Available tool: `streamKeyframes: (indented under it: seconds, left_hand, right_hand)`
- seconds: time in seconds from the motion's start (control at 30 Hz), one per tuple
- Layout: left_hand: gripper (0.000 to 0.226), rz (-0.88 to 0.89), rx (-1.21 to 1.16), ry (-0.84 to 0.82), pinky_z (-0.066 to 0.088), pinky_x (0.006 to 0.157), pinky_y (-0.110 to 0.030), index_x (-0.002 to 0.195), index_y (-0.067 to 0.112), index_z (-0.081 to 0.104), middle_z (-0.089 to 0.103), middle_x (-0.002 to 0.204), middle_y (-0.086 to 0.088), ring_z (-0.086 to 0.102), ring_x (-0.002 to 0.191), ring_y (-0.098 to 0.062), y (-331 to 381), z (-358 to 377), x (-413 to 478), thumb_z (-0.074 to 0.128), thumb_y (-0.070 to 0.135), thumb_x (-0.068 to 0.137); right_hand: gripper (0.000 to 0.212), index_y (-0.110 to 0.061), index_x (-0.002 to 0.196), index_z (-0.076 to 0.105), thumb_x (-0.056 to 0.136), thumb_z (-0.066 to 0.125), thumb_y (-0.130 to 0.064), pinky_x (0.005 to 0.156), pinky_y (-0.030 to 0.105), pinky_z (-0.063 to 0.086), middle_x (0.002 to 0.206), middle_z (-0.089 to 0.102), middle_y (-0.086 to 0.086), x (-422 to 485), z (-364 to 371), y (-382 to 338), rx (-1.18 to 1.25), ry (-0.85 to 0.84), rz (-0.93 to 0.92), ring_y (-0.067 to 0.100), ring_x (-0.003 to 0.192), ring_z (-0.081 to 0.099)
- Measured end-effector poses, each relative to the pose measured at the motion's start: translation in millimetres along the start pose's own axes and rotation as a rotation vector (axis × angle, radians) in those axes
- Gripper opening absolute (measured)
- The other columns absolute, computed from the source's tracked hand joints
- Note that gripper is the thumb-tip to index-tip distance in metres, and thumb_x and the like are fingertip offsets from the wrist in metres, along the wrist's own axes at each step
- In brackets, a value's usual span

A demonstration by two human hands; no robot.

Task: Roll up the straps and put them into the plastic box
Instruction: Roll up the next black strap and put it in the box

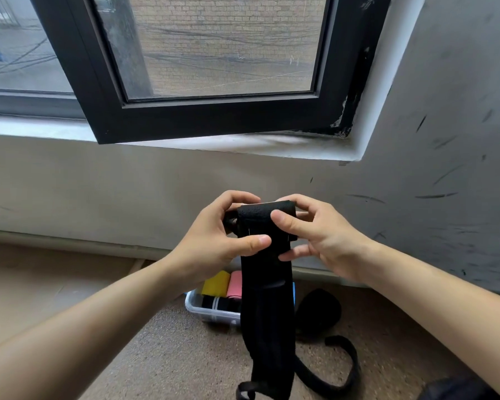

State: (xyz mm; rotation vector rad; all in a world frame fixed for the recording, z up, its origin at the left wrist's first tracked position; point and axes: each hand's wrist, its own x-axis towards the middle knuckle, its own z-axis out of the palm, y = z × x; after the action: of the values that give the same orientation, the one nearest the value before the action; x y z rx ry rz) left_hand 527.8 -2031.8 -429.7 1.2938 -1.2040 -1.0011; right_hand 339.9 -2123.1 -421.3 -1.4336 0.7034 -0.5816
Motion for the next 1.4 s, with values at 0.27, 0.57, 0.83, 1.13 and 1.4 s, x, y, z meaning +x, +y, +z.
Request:
streamKeyframes:
  seconds: [0.27, 0.57, 0.83, 1.13, 1.4]
  left_hand:
    - [0.054, -0.346, -0.137, -0.126, 0.06, 0.065, -0.03, 0.129, 0.026, 0.065, 0.075, 0.115, 0.002, 0.077, 0.097, -0.022, 5.0, -2.1, -0.2, 0.082, 0.043, 0.08]
    - [0.049, -0.308, -0.223, -0.044, 0.058, 0.069, -0.027, 0.117, 0.015, 0.071, 0.071, 0.102, -0.003, 0.073, 0.089, -0.015, 2.9, -3.6, 2.4, 0.09, 0.029, 0.074]
    - [0.055, -0.136, -0.188, -0.007, 0.061, 0.069, -0.034, 0.122, 0.015, 0.068, 0.074, 0.111, -0.011, 0.074, 0.101, -0.023, -0.4, -0.6, 1.2, 0.089, 0.014, 0.072]
    - [0.056, 0.114, 0.032, 0.022, 0.061, 0.085, -0.033, 0.121, 0.014, 0.065, 0.076, 0.109, -0.009, 0.075, 0.1, -0.025, -9.7, 0.7, 1.8, 0.087, -0.004, 0.074]
    - [0.069, 0.041, 0.035, -0.034, 0.06, 0.086, -0.033, 0.13, 0.023, 0.059, 0.074, 0.115, -0.005, 0.074, 0.104, -0.02, -10.2, -3.9, 0.5, 0.091, 0.006, 0.071]
  right_hand:
    - [0.041, -0.012, 0.113, 0.065, 0.076, 0.078, -0.025, 0.064, 0.038, 0.063, 0.109, 0.068, 0.024, 0.9, 3.4, 8.4, -0.028, 0.107, -0.153, 0.023, 0.092, 0.074]
    - [0.047, -0.02, 0.119, 0.062, 0.082, 0.083, -0.002, 0.075, 0.045, 0.064, 0.118, 0.068, 0.0, -0.5, -0.7, 14.8, -0.186, -0.014, -0.242, 0.025, 0.112, 0.066]
    - [0.052, -0.03, 0.13, 0.062, 0.083, 0.084, -0.021, 0.074, 0.046, 0.063, 0.127, 0.066, 0.012, -4.1, -5.5, 6.5, -0.048, -0.075, -0.043, 0.026, 0.109, 0.072]
    - [0.05, -0.024, 0.125, 0.069, 0.086, 0.064, -0.053, 0.075, 0.042, 0.061, 0.123, 0.072, 0.01, -5.0, -4.5, 0.4, 0.039, -0.122, 0.157, 0.027, 0.1, 0.074]
    - [0.046, -0.009, 0.124, 0.067, 0.081, 0.076, -0.023, 0.067, 0.034, 0.059, 0.118, 0.071, 0.021, -1.2, -6.0, 0.4, 0.079, -0.067, 0.037, 0.026, 0.097, 0.074]
